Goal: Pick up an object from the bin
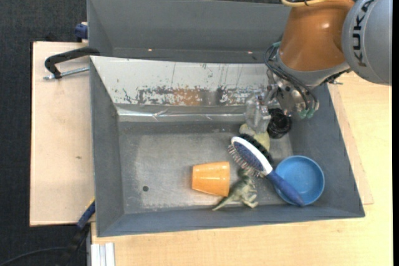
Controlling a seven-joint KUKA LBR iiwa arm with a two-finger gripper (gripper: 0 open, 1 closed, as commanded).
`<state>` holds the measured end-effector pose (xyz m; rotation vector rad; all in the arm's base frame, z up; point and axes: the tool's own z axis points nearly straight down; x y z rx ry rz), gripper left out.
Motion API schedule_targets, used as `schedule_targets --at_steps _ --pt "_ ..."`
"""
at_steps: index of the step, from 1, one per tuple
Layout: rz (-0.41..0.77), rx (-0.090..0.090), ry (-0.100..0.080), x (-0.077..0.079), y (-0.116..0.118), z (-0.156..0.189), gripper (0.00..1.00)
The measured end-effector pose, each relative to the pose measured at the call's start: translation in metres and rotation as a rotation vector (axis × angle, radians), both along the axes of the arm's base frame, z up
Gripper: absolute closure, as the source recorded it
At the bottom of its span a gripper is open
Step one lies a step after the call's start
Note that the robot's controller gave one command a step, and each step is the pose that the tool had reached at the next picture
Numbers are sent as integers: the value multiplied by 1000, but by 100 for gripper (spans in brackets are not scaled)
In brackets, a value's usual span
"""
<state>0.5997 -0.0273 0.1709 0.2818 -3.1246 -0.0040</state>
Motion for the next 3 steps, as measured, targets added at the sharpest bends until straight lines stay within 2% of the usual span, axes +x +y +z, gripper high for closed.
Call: schedule_targets --at_steps 1,2,3 --pt "-12 -4 -22 0 -22 84 100" --pt "-150 -1 1 -25 -48 -2 100" --pt "-147 -1 -7 -23 -47 2 0"
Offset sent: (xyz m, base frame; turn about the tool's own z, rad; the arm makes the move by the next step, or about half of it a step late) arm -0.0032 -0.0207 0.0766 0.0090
